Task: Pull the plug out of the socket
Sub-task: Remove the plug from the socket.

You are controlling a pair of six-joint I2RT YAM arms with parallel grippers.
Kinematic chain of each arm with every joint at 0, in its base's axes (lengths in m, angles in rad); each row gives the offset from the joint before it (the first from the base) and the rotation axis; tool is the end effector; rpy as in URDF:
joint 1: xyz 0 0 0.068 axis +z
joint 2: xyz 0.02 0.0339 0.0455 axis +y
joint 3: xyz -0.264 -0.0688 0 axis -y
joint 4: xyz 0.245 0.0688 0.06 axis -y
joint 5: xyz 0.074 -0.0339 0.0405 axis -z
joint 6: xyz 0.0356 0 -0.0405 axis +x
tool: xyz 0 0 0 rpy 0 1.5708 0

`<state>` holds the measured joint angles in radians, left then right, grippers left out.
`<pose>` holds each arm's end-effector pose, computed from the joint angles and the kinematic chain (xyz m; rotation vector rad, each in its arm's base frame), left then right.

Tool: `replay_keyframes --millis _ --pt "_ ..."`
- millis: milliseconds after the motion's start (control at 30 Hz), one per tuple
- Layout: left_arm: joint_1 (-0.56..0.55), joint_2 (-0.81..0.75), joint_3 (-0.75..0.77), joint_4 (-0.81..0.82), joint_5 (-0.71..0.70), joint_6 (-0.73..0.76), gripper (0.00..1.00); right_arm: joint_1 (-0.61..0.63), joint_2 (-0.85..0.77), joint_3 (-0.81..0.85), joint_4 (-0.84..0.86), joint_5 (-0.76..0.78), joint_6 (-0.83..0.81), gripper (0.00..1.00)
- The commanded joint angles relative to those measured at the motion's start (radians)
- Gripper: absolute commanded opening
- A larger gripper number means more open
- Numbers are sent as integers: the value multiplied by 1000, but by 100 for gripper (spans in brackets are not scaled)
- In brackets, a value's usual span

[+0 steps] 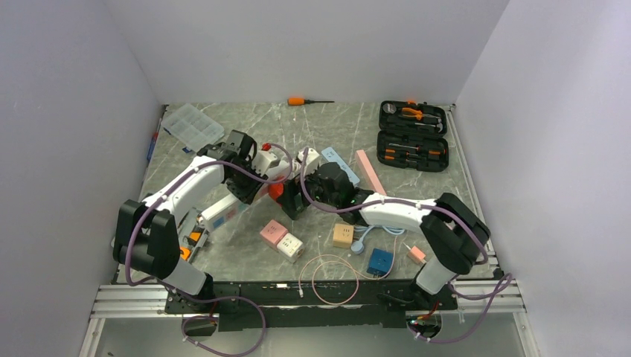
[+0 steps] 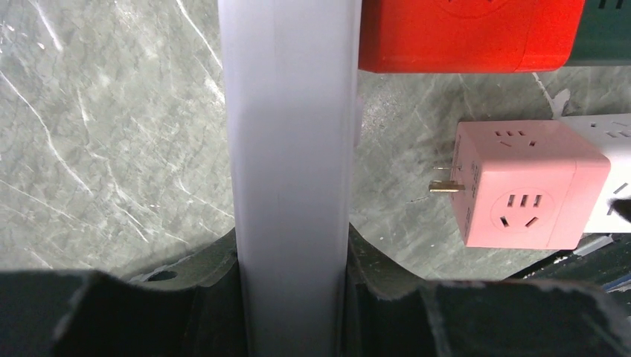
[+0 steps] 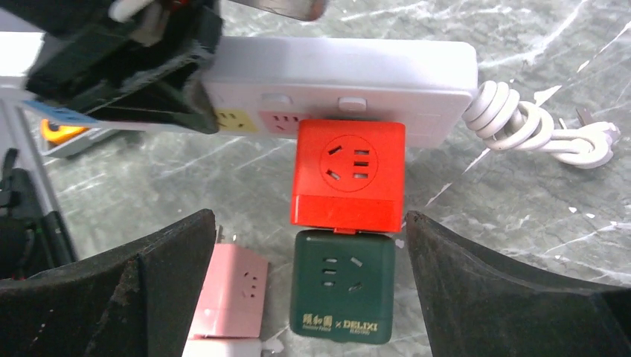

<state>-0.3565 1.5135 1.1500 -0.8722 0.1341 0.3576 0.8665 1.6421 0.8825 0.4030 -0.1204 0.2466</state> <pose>0.2712 -0.1061 0.2428 1.0087 2.6130 -0.1878 0.2300 0.2773 0.2135 -0.6968 1.8982 0.8447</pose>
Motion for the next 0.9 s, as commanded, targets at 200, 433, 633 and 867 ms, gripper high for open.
replay_keyframes --millis 200,433,633,867 --pt "-1 -82 116 35 138 15 0 -35 -48 -136 221 -92 7 100" --pt "-1 -89 115 29 135 16 0 -36 2 -118 311 -22 -5 100" --pt "-1 -88 111 29 140 15 0 -33 63 -33 284 17 -72 100" --pt "-1 -100 116 27 139 14 0 -29 166 60 251 11 -75 100"
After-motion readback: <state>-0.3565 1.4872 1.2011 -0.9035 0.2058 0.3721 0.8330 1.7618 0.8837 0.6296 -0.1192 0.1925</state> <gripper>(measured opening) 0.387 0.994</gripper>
